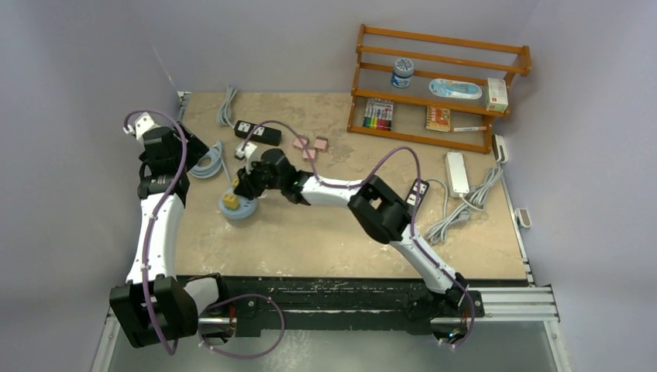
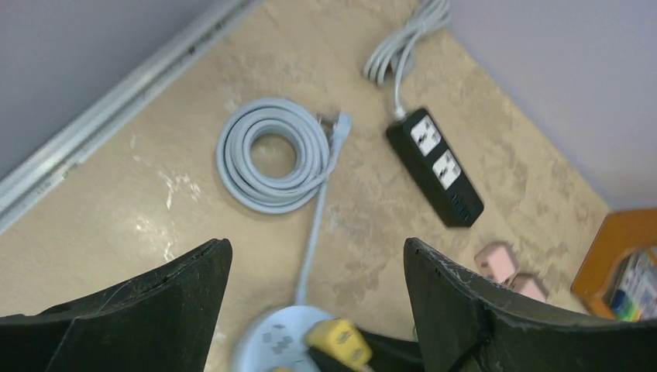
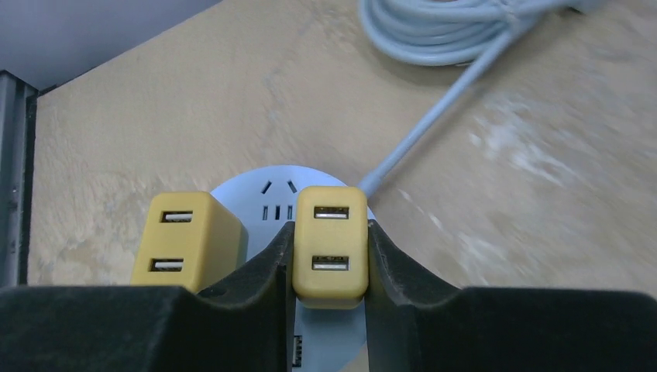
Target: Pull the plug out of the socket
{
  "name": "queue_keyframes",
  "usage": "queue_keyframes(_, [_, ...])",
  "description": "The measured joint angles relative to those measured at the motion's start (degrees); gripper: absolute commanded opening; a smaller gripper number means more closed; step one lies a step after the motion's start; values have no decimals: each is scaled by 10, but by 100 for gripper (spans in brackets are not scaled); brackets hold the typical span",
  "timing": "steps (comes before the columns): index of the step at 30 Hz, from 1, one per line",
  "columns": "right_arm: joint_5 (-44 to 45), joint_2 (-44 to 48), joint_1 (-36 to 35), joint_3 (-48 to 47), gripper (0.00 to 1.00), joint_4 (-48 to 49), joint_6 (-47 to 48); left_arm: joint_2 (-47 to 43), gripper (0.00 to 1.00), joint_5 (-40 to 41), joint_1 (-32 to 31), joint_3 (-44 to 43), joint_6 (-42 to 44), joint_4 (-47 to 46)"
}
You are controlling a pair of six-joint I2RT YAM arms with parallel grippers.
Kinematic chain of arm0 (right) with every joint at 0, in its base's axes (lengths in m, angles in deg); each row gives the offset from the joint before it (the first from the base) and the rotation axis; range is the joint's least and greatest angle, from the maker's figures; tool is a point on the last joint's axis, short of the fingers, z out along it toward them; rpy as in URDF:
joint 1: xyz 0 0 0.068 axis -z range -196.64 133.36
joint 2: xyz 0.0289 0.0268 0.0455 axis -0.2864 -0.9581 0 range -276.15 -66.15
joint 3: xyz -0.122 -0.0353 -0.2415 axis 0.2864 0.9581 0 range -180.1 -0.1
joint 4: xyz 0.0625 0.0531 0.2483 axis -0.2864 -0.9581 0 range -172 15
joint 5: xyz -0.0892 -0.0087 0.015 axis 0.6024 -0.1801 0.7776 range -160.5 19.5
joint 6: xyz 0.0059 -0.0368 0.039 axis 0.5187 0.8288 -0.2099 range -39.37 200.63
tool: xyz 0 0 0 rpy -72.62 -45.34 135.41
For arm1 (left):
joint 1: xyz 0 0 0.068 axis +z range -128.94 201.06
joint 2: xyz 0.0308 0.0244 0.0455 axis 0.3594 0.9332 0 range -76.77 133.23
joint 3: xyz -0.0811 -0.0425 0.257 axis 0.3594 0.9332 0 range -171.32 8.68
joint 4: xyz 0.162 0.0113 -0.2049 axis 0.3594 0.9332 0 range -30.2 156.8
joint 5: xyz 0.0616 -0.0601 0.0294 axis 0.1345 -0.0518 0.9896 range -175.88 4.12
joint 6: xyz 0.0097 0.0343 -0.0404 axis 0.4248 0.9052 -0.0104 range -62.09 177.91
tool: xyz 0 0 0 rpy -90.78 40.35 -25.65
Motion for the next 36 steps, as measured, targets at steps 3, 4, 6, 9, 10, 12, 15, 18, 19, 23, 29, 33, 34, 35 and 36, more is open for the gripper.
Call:
queue_keyframes(3, [-14, 66, 36, 91, 0, 26, -29, 25, 81, -34, 0, 5, 0, 24])
queue_keyframes(4, [-20, 83, 48, 108, 0, 31, -38, 30, 81, -46, 0, 11, 0, 28])
queue_keyframes(6, [-34, 113, 75, 132, 0, 43, -59, 33, 82, -71, 0, 27, -4, 36])
queue_keyframes(9, [-43, 136, 107, 134, 0, 63, -83, 28, 82, -109, 0, 57, -17, 43])
queue_keyframes(10, [-46, 140, 113, 134, 0, 67, -88, 23, 82, -120, 0, 68, -23, 43])
queue_keyframes(12, [-53, 144, 119, 134, 0, 80, -102, 10, 82, -141, -1, 92, -35, 43])
queue_keyframes(15, [-62, 141, 115, 134, 0, 87, -119, -11, 82, -172, -6, 132, -61, 32])
queue_keyframes(18, [-67, 139, 108, 134, 0, 88, -126, -20, 82, -186, -16, 163, -92, 18])
queue_keyframes(19, [-67, 137, 108, 134, 0, 88, -126, -24, 82, -185, -16, 172, -107, 13])
queue_keyframes(23, [-68, 137, 109, 134, 0, 89, -130, -45, 82, -181, -17, 201, -172, -20])
queue_keyframes(29, [-80, 137, 107, 134, 0, 89, -134, -81, 82, -179, -20, 224, -251, -84])
queue_keyframes(33, [-88, 137, 105, 134, 0, 90, -137, -90, 82, -180, -21, 231, -286, -129])
queue_keyframes(34, [-92, 137, 104, 134, 0, 90, -137, -86, 82, -180, -21, 231, -292, -138])
queue_keyframes(35, [-97, 137, 104, 134, 0, 90, -137, -80, 82, -181, -21, 231, -296, -146])
queue_keyframes(36, [-99, 137, 104, 134, 0, 90, -137, -74, 82, -181, -21, 232, -299, -153])
